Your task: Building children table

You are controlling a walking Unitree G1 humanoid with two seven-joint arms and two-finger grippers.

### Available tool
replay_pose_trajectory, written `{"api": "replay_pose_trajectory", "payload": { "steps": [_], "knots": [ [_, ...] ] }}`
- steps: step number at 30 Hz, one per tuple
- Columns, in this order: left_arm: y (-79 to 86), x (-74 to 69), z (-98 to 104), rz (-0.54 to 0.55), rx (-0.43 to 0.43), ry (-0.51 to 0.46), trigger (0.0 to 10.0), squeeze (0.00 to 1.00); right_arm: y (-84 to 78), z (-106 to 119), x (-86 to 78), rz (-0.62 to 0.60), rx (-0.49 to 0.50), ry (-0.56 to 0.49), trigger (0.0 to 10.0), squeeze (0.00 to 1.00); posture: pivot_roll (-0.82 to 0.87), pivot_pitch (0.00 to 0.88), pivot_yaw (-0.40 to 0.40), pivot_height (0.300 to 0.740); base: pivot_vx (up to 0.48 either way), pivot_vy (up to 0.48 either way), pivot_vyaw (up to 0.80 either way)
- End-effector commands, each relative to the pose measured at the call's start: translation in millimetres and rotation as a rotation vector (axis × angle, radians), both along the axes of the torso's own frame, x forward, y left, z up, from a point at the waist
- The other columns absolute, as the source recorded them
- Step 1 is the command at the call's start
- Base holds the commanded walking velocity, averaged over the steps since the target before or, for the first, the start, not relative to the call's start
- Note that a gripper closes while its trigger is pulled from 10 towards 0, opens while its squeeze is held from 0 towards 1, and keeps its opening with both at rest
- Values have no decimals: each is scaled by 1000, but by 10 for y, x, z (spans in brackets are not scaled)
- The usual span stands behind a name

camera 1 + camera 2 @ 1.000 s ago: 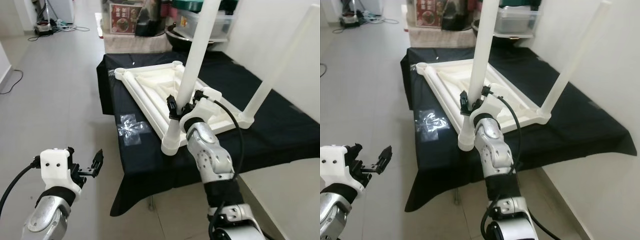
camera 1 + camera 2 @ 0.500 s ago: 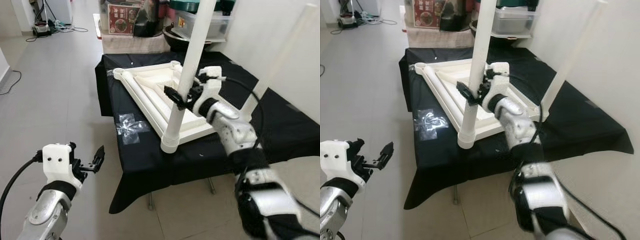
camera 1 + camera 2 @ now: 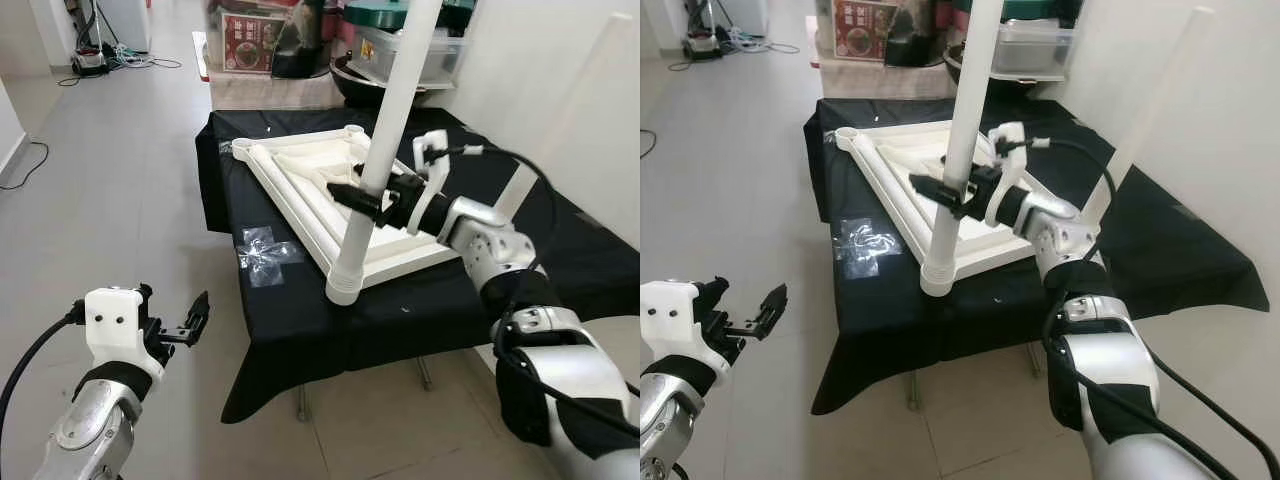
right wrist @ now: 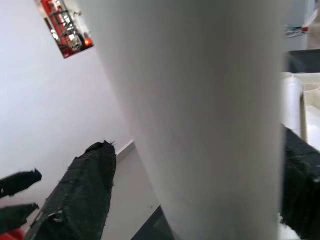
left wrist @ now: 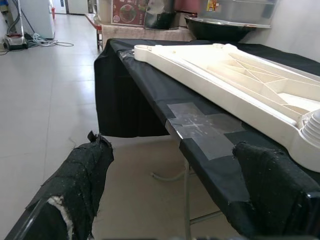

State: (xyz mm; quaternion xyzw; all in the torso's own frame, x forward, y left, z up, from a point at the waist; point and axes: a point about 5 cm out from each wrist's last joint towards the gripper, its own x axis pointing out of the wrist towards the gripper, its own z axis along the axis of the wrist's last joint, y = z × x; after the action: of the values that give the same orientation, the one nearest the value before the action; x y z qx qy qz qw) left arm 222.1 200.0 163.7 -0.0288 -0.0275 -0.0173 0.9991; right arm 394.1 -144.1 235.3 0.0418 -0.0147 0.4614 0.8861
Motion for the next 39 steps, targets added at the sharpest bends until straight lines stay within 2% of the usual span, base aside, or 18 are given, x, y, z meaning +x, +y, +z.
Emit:
{"api": "replay_pose_trajectory", "payload": {
  "steps": [1,2,3,12,14,16,17,18,21,23,24,25,26,27,30,33,36,39],
  "knots": [
    [15,20,-26,-4,18,12,10000,0,40,26,15,16,-26,-28,2902,0,138,0,-106,740,0,0,0],
    [15,20,-26,-4,18,12,10000,0,40,26,15,16,-26,-28,2902,0,138,0,-106,740,0,0,0],
    [23,22,-21,-4,21,11,10000,0,52,16,19,14,-37,-35,0,0,143,0,-110,740,0,0,0],
    [23,9,-23,-6,27,13,10000,0,5,-10,44,-34,-46,-39,0,0,143,0,-114,740,0,0,0],
    [18,-3,-34,-6,25,17,10000,0,-73,-109,131,-274,-81,22,0,0,144,0,-120,740,0,0,0],
    [18,-3,-34,-6,25,17,10000,0,-73,-109,131,-274,-81,22,0,0,144,0,-120,740,0,0,0],
    [23,-14,-39,-4,25,19,10000,0,-109,-203,196,-503,-33,151,0,0,144,0,-118,740,0,0,0],
    [27,-22,-41,-2,22,21,10000,0,-80,-257,218,-663,-18,208,0,0,137,0,-115,740,0,0,0],
    [28,-27,-47,-2,21,23,10000,0,9,-297,208,-776,14,259,0,0,135,0,-110,740,0,0,0],
    [4,-7,-64,-8,13,31,10000,0,590,-414,-11,-795,96,384,0,0,126,0,-87,740,0,0,0],
    [4,-7,-64,-8,13,31,10000,0,590,-414,-11,-795,96,384,0,0,126,0,-87,740,0,0,0],
    [-22,19,-55,-12,6,27,10000,0,895,-433,-133,-770,124,411,0,0,137,0,-82,740,0,0,0],
    [-22,19,-55,-12,6,27,10000,0,895,-433,-133,-770,124,411,0,0,137,0,-82,740,0,0,0],
    [-55,56,-28,-19,-3,16,10000,0,1225,-396,-229,-732,157,410,0,0,145,0,-92,740,0,0,0],
    [-62,71,-8,-21,-4,7,10000,0,1329,-295,-215,-718,163,367,0,0,148,0,-99,740,0,0,0],
    [-29,60,-21,-6,1,5,10000,0,1221,-135,-184,-748,149,225,0,0,139,0,-113,740,0,0,0],
    [-23,49,-30,4,-4,4,10000,0,1129,-48,-184,-746,154,164,0,0,136,0,-116,740,0,0,0],
    [-48,38,-49,7,-13,7,10000,0,946,138,-137,-724,228,138,0,0,134,0,-115,740,0,0,0]
  ]
}}
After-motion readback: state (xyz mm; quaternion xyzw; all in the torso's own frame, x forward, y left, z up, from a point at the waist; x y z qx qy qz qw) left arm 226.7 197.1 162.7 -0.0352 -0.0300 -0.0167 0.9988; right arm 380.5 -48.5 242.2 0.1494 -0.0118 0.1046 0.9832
